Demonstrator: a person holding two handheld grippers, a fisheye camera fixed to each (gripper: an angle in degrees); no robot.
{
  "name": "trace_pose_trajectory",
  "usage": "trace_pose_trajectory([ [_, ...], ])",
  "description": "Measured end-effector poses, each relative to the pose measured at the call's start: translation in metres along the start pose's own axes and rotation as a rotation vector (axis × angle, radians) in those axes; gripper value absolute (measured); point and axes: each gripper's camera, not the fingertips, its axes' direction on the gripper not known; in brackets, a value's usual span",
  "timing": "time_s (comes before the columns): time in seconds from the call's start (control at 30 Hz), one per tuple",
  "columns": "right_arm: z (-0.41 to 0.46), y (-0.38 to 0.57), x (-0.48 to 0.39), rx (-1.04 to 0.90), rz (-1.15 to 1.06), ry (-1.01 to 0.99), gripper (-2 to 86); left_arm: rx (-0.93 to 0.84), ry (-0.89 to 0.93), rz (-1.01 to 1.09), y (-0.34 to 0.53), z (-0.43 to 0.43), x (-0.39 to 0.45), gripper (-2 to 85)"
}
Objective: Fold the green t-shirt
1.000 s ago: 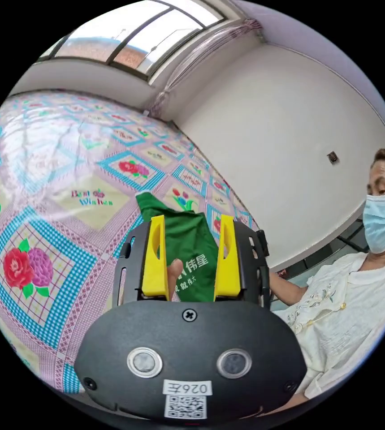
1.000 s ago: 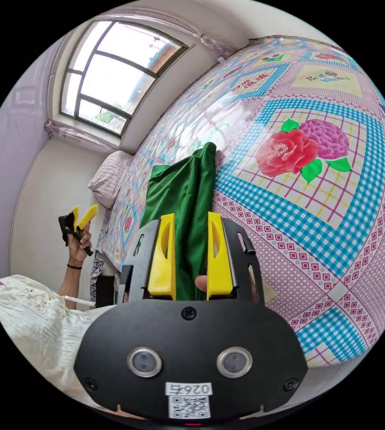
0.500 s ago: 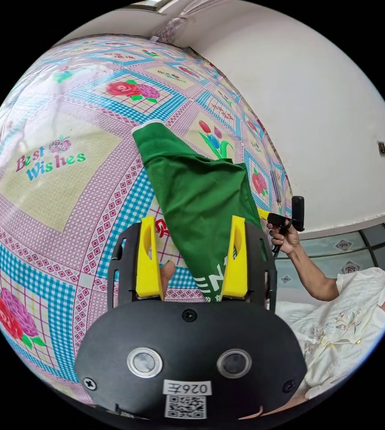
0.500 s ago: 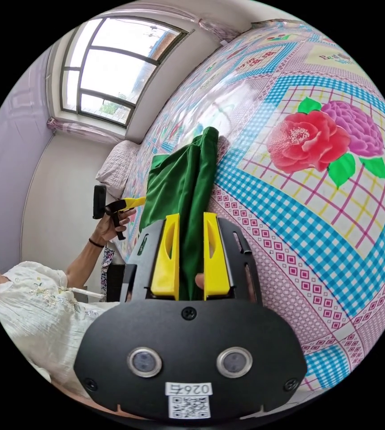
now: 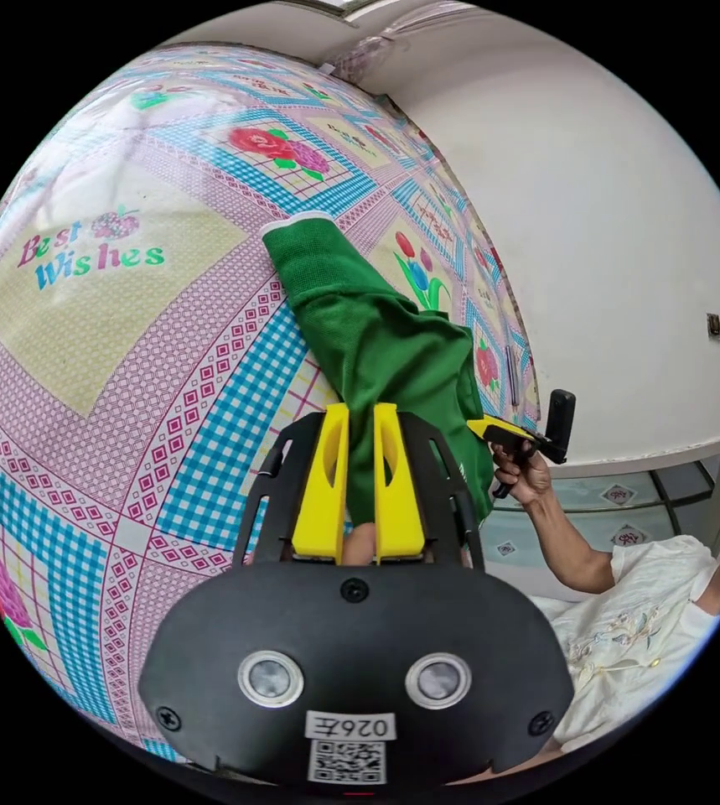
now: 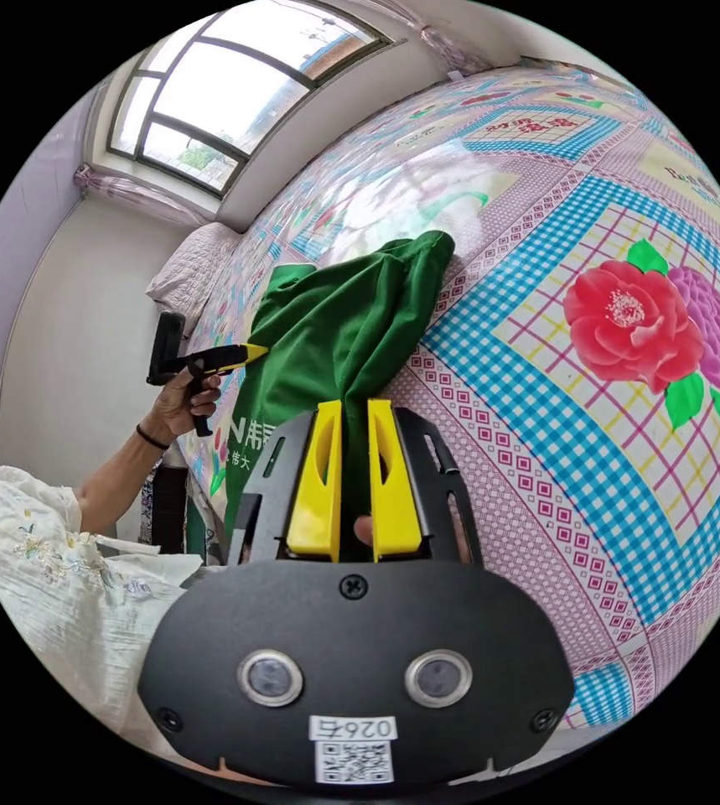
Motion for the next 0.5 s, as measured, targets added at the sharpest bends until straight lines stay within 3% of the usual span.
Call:
trace_pose_trajectory([
  [0.17, 0.007, -0.008, -0.006, 0.019, 0.027, 0.012, -0.9, 0.043, 0.054, -0.02, 0.011, 0.02, -0.001, 4.0],
  [0.5, -0.033, 0.008, 0.018, 0.087, 0.098, 0.145, -1.1, -0.007, 0.144, 0.079, -0.005, 0.115, 0.075, 3.4],
])
